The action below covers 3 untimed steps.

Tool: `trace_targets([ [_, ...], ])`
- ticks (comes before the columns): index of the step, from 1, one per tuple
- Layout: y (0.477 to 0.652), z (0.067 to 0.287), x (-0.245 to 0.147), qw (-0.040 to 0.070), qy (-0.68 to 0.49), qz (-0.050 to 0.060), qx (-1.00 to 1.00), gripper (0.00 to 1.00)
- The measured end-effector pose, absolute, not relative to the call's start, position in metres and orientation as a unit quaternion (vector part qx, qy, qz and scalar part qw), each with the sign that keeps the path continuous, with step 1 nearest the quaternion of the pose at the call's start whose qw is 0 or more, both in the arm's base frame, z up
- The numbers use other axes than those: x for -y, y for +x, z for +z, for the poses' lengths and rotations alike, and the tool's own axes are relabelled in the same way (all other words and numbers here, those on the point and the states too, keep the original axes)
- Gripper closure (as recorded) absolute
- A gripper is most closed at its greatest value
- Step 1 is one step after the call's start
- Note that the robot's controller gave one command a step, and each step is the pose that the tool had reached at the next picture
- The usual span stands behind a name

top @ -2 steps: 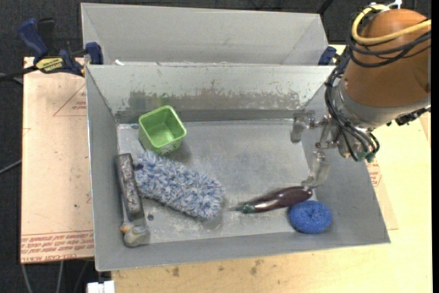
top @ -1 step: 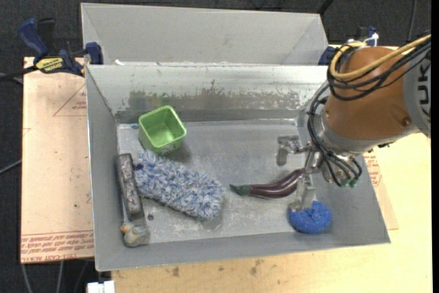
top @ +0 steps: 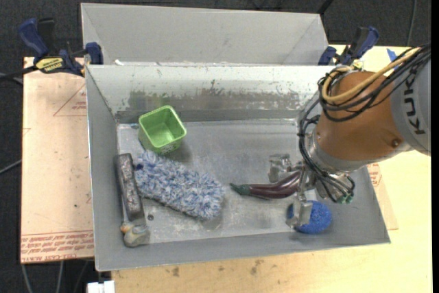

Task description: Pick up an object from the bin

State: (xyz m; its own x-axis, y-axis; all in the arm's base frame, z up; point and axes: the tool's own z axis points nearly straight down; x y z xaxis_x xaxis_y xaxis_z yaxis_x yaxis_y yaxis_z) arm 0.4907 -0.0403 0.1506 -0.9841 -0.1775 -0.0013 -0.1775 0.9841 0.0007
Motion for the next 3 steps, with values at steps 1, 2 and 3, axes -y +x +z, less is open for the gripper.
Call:
trace_targets([
  [1, 0.538, 0.175, 0.022, -0.001, -0.099, 0.001, -0.995, 0.00],
  [2, 0.571, 0.185, 0.024, 0.006, -0.116, 0.000, -0.993, 0.00],
  [3, 0.579, 0.140, 0.028, 0.004, -0.139, -0.001, -0.990, 0.00],
])
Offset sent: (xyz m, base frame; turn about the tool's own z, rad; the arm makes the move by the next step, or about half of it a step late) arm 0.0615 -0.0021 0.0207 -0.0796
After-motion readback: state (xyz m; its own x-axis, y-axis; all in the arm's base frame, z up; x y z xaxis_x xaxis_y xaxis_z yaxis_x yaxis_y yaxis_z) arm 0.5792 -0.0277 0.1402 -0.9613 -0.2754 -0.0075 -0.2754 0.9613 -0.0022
